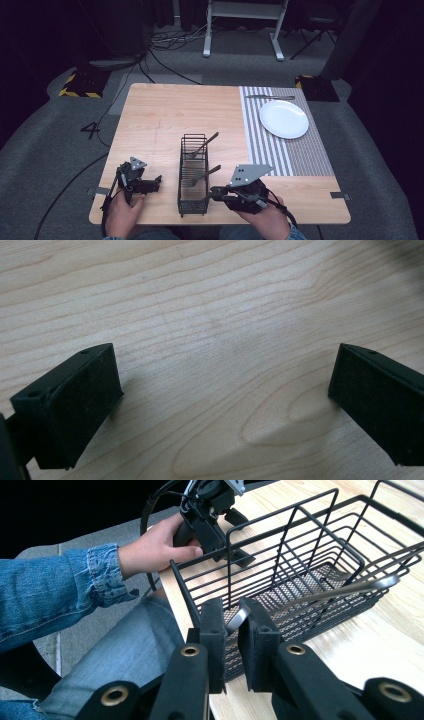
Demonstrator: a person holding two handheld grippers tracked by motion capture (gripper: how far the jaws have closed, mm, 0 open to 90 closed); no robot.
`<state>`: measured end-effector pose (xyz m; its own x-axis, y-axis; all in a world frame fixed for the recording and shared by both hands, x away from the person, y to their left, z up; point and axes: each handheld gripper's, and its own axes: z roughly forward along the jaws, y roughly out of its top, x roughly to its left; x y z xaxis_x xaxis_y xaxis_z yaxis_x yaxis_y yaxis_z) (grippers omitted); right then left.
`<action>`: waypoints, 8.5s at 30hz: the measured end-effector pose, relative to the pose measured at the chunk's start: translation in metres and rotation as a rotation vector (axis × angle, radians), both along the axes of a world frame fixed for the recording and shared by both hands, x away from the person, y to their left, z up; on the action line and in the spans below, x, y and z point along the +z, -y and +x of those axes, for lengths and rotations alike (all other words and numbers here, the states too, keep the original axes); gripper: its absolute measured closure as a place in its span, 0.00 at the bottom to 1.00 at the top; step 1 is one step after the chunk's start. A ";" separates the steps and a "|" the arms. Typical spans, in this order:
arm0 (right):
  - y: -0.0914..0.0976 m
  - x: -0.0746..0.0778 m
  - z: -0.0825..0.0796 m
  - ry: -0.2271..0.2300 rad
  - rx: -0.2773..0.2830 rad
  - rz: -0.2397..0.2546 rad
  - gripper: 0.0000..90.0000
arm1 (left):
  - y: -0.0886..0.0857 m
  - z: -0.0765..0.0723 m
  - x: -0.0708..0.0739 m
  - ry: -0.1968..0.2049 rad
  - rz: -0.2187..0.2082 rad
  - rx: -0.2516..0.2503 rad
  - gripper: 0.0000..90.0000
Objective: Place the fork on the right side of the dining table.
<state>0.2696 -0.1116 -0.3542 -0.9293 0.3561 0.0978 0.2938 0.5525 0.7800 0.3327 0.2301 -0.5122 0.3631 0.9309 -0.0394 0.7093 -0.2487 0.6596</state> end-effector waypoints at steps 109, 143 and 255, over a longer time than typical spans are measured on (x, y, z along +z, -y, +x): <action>0.180 0.010 0.153 0.082 -0.680 0.015 0.96 | -0.001 0.000 0.000 0.001 0.002 0.000 0.01; 0.227 -0.030 0.187 -0.109 -0.844 0.014 0.80 | -0.001 0.000 0.000 0.001 0.002 0.000 0.01; 0.189 -0.039 0.123 -0.093 -0.576 0.046 0.42 | -0.001 0.000 0.000 0.001 0.003 -0.001 0.01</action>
<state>0.3921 -0.3011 -0.3928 -0.5742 0.7946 0.1972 0.6050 0.2495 0.7561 0.3324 0.2310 -0.5122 0.3638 0.9308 -0.0360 0.7082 -0.2513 0.6598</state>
